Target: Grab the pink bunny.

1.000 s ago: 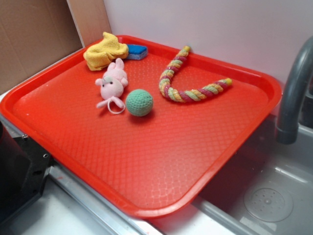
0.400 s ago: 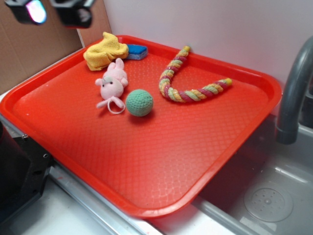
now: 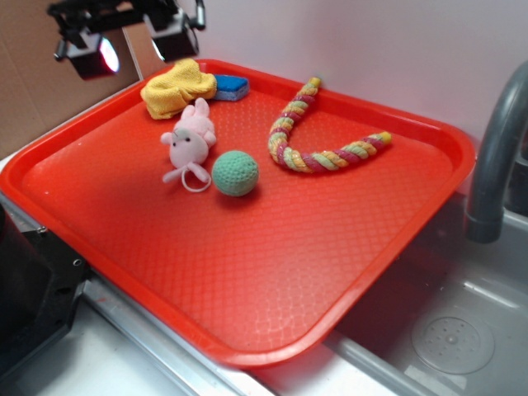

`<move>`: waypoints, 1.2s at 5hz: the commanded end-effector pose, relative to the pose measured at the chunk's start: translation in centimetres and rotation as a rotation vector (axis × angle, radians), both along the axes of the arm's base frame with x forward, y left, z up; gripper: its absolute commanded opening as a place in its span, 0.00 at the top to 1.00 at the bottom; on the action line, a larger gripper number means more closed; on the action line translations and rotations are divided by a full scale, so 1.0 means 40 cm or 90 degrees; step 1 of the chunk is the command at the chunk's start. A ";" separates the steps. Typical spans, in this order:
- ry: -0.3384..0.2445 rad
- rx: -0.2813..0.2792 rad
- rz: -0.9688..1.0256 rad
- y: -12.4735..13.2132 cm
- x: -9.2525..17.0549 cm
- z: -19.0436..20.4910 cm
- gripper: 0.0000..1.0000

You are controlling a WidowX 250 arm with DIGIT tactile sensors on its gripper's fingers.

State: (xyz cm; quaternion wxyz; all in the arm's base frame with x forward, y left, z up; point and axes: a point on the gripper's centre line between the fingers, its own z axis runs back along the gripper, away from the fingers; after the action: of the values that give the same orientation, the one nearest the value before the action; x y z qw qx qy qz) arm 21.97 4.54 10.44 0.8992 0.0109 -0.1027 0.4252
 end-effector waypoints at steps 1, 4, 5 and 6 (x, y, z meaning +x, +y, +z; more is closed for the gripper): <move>0.092 0.005 -0.050 -0.017 0.077 -0.169 0.00; 0.089 -0.006 -0.172 0.002 0.008 -0.070 1.00; 0.055 0.001 -0.261 0.000 -0.058 0.052 1.00; 0.048 0.028 -0.350 -0.043 -0.102 0.173 1.00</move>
State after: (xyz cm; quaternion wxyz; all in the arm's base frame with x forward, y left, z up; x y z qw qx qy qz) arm 17.47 1.57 16.25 0.9849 0.0219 -0.0539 0.1628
